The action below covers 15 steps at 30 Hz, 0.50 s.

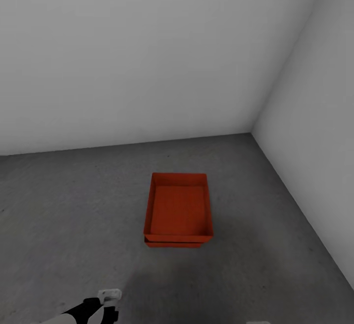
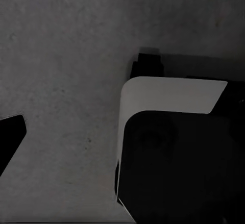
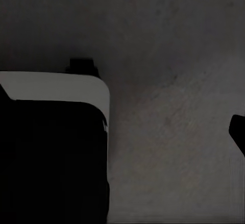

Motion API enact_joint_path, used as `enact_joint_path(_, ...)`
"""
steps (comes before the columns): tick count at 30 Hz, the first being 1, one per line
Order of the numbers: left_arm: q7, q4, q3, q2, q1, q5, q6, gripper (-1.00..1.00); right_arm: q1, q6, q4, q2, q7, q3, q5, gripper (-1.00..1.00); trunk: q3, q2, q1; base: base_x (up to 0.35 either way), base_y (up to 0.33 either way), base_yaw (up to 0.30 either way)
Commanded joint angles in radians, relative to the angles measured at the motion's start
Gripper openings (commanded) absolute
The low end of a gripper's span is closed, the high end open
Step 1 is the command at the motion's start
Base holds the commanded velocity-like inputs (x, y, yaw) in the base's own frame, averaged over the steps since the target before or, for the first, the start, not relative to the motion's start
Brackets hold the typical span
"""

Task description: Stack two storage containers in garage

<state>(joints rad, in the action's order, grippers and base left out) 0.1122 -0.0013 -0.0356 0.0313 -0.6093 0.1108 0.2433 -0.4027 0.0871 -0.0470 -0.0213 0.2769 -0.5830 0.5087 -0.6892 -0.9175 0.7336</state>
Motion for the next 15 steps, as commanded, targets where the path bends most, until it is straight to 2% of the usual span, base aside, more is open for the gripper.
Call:
enact_joint_path(1,0.003,0.000,-0.004,0.000,0.005,0.010,-0.001,1.00,0.007,0.007,0.001,0.000,0.003,-0.009,0.009,1.00,0.001,-0.001,0.000,0.000,0.000,0.000)
enact_joint_path(6,0.003,0.000,-0.004,0.002,0.068,0.010,-0.066,1.00,0.058,0.034,0.002,0.000,0.002,-0.009,0.008,1.00,0.009,-0.001,0.000,0.000,0.000,0.000)
enact_joint_path(15,0.003,0.000,-0.004,0.004,0.102,0.010,-0.077,1.00,0.116,0.037,0.002,0.000,0.002,-0.009,0.008,1.00,0.023,-0.001,0.000,0.000,0.000,0.000)
